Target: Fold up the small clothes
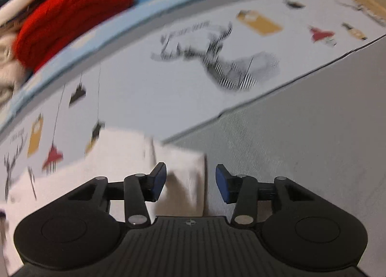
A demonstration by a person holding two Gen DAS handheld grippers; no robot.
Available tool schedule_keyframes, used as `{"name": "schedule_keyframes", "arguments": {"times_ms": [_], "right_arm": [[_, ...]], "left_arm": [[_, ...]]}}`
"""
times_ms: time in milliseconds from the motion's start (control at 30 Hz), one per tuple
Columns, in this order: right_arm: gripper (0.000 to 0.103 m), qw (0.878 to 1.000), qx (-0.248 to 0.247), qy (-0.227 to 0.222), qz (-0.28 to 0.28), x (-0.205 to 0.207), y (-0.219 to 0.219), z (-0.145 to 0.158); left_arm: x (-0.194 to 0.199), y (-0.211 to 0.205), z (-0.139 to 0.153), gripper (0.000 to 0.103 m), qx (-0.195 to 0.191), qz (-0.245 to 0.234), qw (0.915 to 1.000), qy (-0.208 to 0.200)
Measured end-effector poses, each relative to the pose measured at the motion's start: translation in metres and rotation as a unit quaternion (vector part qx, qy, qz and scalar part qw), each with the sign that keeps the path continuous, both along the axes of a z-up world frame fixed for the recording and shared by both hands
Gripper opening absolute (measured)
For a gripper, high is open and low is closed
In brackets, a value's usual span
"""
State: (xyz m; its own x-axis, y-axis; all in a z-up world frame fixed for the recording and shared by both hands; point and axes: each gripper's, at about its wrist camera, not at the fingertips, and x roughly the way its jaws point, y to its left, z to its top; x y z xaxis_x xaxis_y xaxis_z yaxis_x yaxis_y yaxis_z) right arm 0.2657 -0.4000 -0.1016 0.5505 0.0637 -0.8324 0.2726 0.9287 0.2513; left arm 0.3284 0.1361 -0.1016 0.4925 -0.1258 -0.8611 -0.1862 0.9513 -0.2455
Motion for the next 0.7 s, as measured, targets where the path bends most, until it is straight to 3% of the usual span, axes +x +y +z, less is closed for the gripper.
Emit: {"name": "schedule_keyframes", "arguments": {"times_ms": [100,133,200,233,333,467,600,700], "right_arm": [[0.043,0.999,-0.037,0.007,0.035,0.001,0.014,-0.004],[0.024,0.998,-0.049,0.002,0.047,0.001,0.019,-0.003],[0.009,0.996,-0.06,-0.013,0.069,-0.001,0.026,0.001],[0.007,0.994,-0.07,-0.023,0.079,-0.003,0.029,0.004],[0.006,0.991,-0.087,-0.056,0.083,-0.008,0.032,0.016],[0.006,0.99,-0.069,-0.114,0.046,-0.014,0.021,0.039],[0.006,0.982,-0.081,-0.17,0.023,-0.017,0.02,0.053],[0.009,0.979,-0.1,-0.179,0.01,-0.012,0.024,0.05]], "left_arm": [[-0.001,-0.004,0.0,0.039,0.003,0.001,1.0,-0.008],[-0.001,-0.006,0.0,0.034,0.002,0.0,1.0,-0.01],[-0.001,-0.008,0.001,0.011,0.001,-0.007,0.9999,-0.013],[-0.002,-0.009,0.002,0.008,0.01,-0.011,0.9997,-0.018],[-0.004,-0.01,0.009,0.007,0.018,-0.012,0.9992,-0.033],[-0.005,-0.009,0.023,0.007,0.024,-0.006,0.9977,-0.063],[-0.005,-0.006,0.033,0.007,0.028,0.011,0.9944,-0.102],[-0.003,-0.007,0.033,0.011,0.045,0.026,0.9929,-0.107]]}}
